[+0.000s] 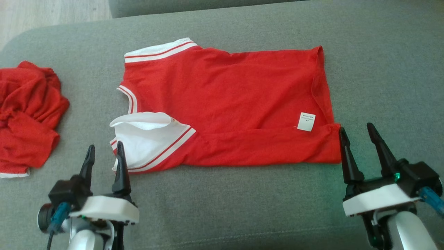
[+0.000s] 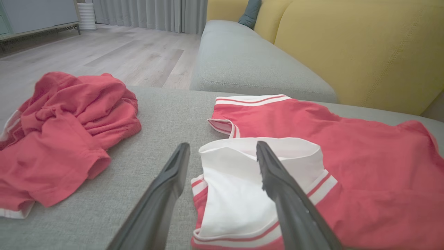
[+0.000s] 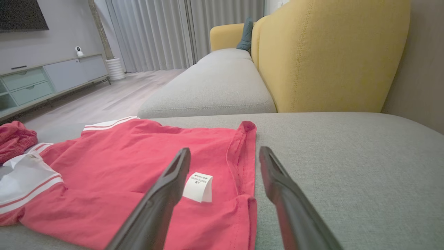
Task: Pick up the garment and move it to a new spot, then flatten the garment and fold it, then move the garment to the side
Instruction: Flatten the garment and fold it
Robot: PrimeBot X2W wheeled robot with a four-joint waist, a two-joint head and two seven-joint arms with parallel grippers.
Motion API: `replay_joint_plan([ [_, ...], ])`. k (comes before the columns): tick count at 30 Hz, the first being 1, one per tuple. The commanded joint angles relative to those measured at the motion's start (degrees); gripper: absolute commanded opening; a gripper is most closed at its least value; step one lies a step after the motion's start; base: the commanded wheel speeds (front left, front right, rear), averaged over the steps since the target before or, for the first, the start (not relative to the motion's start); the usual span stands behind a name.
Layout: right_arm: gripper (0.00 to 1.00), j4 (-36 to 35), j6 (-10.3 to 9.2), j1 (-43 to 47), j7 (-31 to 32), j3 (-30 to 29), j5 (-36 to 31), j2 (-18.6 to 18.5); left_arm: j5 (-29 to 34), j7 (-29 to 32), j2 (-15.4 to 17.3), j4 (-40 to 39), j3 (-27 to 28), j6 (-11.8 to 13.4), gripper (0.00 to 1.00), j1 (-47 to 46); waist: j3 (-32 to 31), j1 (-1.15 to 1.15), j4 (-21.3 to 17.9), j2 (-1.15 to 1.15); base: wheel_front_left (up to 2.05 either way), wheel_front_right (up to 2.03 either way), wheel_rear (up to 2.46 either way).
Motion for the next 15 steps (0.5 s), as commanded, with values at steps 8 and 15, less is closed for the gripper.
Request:
replay_joint_plan([
  [8,1.00,-4.3,-0.05,1.3,1.5,0.5,-0.1,1.2,0.4,-0.7,0.6,-1.5,1.4,0.1,1.00,-0.3,-0.3,0.00,-0.1,0.00,0.00,0.00,0.00],
  [15,1.00,-3.1,-0.05,1.2,3.1,0.5,0.7,1.2,-0.6,-0.4,0.8,0.8,0.5,-1.4,1.00,-1.1,0.5,0.00,-0.2,0.00,0.00,0.00,0.00],
])
